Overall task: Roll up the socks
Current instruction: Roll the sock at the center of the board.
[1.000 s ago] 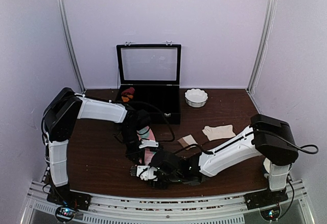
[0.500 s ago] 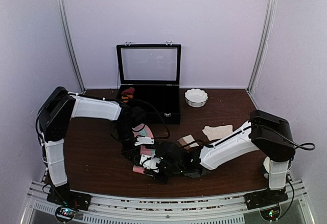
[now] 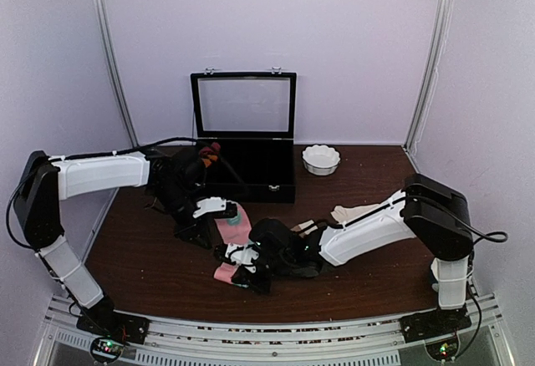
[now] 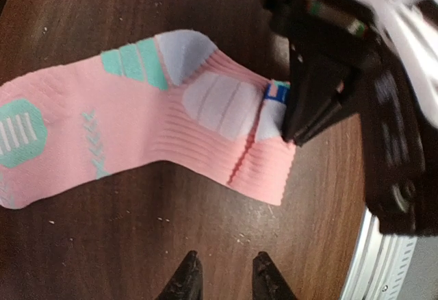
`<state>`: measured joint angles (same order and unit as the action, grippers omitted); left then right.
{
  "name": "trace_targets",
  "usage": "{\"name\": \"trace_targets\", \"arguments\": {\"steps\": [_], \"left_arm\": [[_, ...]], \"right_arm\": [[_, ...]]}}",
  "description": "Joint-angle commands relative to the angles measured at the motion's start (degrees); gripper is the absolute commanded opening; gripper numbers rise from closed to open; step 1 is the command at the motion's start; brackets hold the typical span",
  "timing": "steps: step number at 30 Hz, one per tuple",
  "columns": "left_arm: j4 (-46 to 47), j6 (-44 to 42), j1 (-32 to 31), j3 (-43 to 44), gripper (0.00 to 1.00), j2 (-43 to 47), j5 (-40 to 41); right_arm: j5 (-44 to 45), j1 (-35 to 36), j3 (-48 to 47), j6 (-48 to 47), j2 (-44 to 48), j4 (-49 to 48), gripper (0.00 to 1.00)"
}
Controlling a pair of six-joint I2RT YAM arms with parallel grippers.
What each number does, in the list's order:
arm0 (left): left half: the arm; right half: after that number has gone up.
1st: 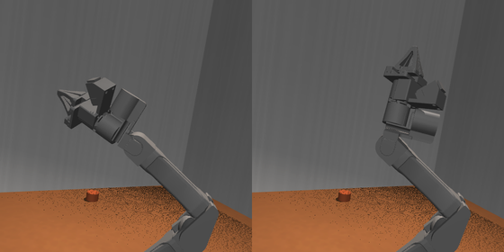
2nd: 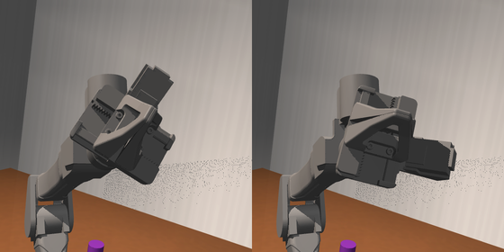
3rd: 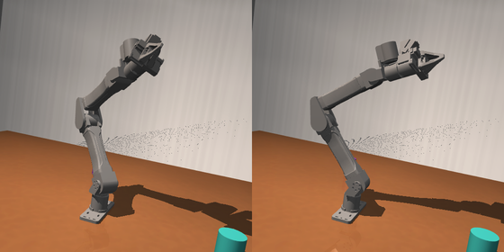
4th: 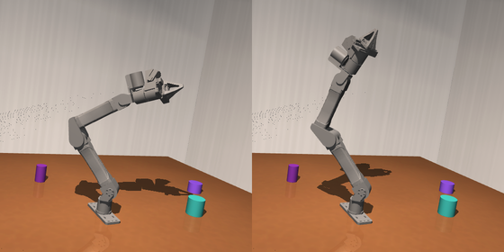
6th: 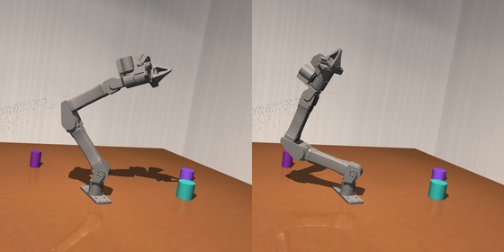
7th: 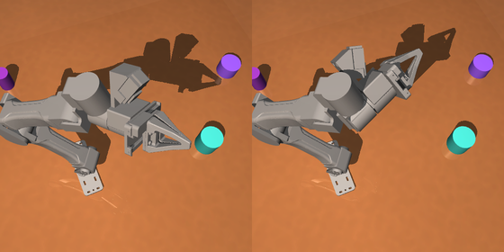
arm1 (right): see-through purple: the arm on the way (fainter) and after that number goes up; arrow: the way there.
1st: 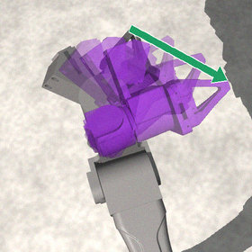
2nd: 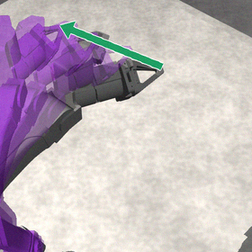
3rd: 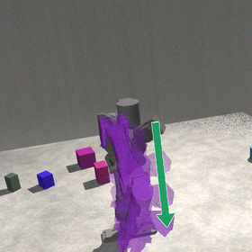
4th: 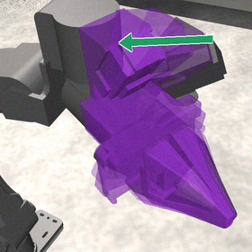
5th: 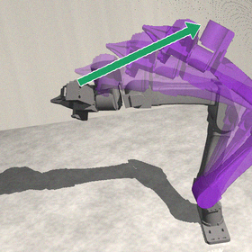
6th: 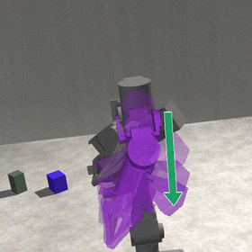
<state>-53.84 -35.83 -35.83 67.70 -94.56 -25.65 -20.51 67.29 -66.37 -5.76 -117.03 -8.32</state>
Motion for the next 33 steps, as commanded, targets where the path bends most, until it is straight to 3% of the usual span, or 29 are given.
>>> {"name": "trace_targets", "arguments": {"steps": [1, 5, 9, 19, 25, 33], "left_arm": [[5.4, -4.9, 0.4, -7.7, 0.27, 7.4, 0.4], [9.7, -7.3, -0.1, -13.4, 0.28, 11.4, 0.0], [12.5, -8.8, -3.8, -15.0, 0.27, 9.9, 3.5], [16.0, -10.1, -10.2, -10.0, 0.24, 1.0, 10.0], [18.8, -9.7, -12.9, -8.9, 0.31, -0.1, 11.3], [18.9, -10.7, -14.7, -8.7, 0.32, -2.4, 12.6]], "right_arm": [[-7.5, -3.7, 1.8, 6.9, -3.1, 8.7, 0.02], [-14.0, -6.5, 2.6, 13.3, -3.0, 4.7, 0.02], [-20.2, -8.7, 0.3, 21.7, -5.6, 3.1, 0.02], [-28.2, -13.2, 2.2, 44.0, -8.9, -9.3, 0.02], [-28.3, -13.3, 1.1, 44.6, -9.3, -7.2, 0.01], [-28.0, -13.4, 1.5, 44.7, -10.1, -6.9, 0.00]]}}
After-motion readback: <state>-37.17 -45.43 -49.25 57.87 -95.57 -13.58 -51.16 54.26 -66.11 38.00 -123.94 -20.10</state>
